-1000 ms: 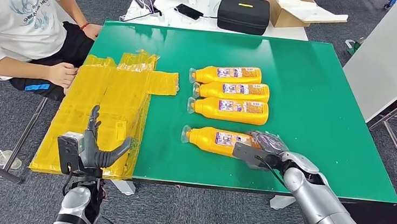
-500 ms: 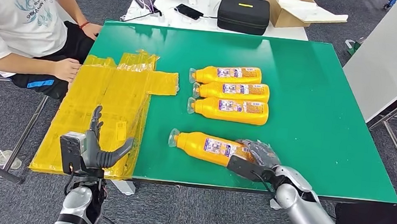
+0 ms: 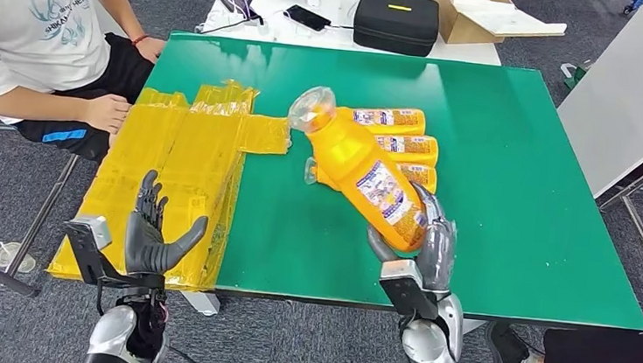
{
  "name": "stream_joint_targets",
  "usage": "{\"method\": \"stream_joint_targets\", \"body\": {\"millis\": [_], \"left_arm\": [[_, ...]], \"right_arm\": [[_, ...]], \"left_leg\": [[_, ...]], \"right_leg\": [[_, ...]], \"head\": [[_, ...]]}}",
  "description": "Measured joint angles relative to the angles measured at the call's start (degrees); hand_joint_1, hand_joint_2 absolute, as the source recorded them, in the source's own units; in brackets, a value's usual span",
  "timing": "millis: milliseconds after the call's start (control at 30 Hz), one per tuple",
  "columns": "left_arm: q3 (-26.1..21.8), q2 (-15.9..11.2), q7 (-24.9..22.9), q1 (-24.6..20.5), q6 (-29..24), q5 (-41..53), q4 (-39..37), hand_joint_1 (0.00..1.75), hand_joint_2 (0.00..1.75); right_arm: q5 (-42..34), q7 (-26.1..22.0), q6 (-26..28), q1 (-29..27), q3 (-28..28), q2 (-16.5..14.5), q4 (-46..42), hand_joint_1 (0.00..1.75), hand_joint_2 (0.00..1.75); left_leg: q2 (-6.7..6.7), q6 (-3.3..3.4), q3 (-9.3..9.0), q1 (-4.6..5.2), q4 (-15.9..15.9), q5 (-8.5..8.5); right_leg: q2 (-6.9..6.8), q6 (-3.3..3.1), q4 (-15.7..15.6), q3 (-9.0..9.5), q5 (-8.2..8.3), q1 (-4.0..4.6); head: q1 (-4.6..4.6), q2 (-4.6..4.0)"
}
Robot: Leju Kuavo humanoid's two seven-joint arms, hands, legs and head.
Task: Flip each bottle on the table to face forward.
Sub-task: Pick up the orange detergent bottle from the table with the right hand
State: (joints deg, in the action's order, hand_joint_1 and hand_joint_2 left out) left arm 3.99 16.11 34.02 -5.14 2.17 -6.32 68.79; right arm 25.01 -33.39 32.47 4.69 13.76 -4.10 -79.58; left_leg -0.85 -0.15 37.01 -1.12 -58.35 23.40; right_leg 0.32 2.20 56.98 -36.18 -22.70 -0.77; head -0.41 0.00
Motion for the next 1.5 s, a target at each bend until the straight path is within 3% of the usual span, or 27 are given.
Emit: {"method": "stream_joint_targets", "body": {"millis": [233, 433, 600, 967, 1500], "left_arm": [[1.17, -0.04, -2.93, 0.86, 5.09, -8.18, 5.10, 0.00, 1.75], [3.45, -0.59, -5.05, 1.00, 13.69, -13.03, 6.30, 0.00, 1.75], [6.16, -1.11, -6.44, 0.51, 18.57, -14.94, 5.94, 0.00, 1.75], [10.24, -2.33, -7.11, -1.08, 21.81, -14.26, 3.18, 0.00, 1.75], [12.47, -3.29, -7.00, -1.98, 23.46, -12.28, 0.33, 0.00, 1.75]], "right_arm": [[-4.15, -3.74, 2.04, -3.24, -4.18, -4.42, -1.17, 1.75, 1.75], [-5.14, -5.54, -3.65, -3.33, -4.89, -6.35, 2.19, 1.75, 1.75], [-5.76, -6.36, -5.91, -2.28, -1.46, -8.13, 9.66, 1.75, 1.75], [-5.67, -6.47, -5.63, 2.32, 8.20, -10.39, 22.01, 1.75, 1.75], [-5.03, -6.50, -5.50, 5.47, 12.14, -11.76, 27.52, 1.75, 1.75]], "left_leg": [[0.01, 0.00, 0.00, 0.00, 0.00, 0.01], [0.00, -0.01, 0.00, -0.01, 0.01, 0.00], [0.01, -0.01, 0.00, -0.01, 0.01, 0.00], [0.04, -0.01, 0.00, -0.01, 0.01, -0.01], [0.05, -0.01, 0.00, -0.01, 0.01, -0.01]], "right_leg": [[0.01, 0.00, 0.00, 0.00, 0.00, 0.00], [0.01, 0.00, 0.00, 0.01, 0.00, 0.01], [0.01, 0.00, 0.00, 0.00, 0.00, 0.01], [0.01, -0.01, 0.00, -0.02, 0.00, 0.01], [0.02, -0.01, 0.00, -0.03, 0.01, 0.02]], "head": [[-0.01, 0.00], [0.01, 0.00], [-0.01, 0.01], [0.01, 0.00], [0.01, 0.01]]}}
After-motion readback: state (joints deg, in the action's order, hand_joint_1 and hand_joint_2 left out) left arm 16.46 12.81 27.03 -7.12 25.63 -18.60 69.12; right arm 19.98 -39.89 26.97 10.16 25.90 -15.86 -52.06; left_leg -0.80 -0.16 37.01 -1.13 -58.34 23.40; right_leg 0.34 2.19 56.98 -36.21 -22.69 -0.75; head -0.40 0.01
